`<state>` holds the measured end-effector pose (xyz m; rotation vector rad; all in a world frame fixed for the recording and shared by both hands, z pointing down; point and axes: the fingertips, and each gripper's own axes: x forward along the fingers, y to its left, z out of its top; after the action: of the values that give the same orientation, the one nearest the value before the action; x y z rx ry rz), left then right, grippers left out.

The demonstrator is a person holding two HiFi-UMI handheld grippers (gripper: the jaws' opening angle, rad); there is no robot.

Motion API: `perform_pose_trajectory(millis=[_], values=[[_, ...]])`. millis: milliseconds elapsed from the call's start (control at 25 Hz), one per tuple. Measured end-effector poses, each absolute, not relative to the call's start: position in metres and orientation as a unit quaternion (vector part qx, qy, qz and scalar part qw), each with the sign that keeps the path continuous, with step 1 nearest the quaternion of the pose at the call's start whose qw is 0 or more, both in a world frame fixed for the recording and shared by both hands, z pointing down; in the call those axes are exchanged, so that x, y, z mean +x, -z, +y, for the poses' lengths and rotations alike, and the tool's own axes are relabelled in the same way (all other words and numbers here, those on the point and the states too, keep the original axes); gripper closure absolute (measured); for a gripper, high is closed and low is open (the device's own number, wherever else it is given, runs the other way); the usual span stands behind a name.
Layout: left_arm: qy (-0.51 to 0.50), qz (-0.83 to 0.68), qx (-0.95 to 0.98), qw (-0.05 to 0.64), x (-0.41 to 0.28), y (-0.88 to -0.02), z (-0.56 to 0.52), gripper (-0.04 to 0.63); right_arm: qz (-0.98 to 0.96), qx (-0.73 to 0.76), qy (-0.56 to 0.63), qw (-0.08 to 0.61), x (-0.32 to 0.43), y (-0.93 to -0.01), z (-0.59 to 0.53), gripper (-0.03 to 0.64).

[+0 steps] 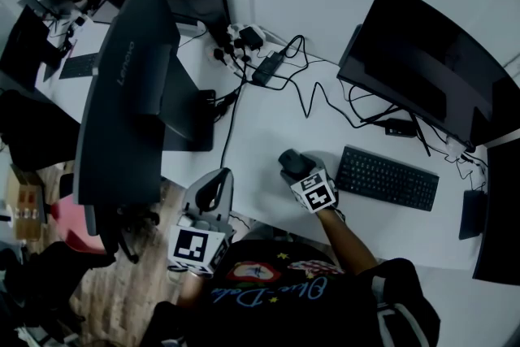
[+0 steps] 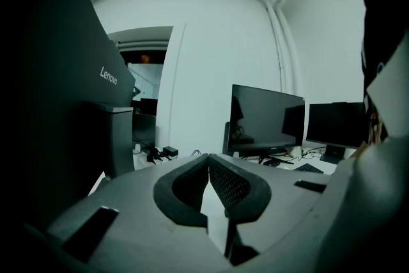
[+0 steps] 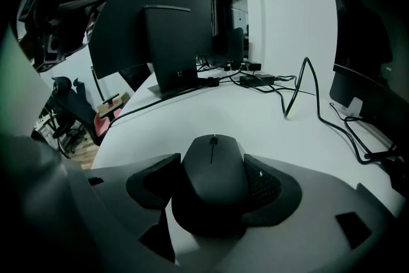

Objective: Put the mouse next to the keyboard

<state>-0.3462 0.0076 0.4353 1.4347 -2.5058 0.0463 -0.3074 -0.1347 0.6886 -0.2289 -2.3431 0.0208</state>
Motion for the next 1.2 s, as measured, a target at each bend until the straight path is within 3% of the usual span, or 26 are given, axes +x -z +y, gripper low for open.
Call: perform_pose_trajectory(millis=[600, 1200], values=[[0.003, -0.837, 0.534, 0.118, -0.35, -0.434, -0.002, 0.592, -0.93, -0.063, -0.014, 0.362, -0.301, -0.657, -0.133, 0.345], [0.012, -0.738, 0.665, 0.118, -0.335, -0.444, -0.086, 0.592, -0.948, 0.104, -0.061, 0.293, -0.242, -0.575, -0.191, 0.345]])
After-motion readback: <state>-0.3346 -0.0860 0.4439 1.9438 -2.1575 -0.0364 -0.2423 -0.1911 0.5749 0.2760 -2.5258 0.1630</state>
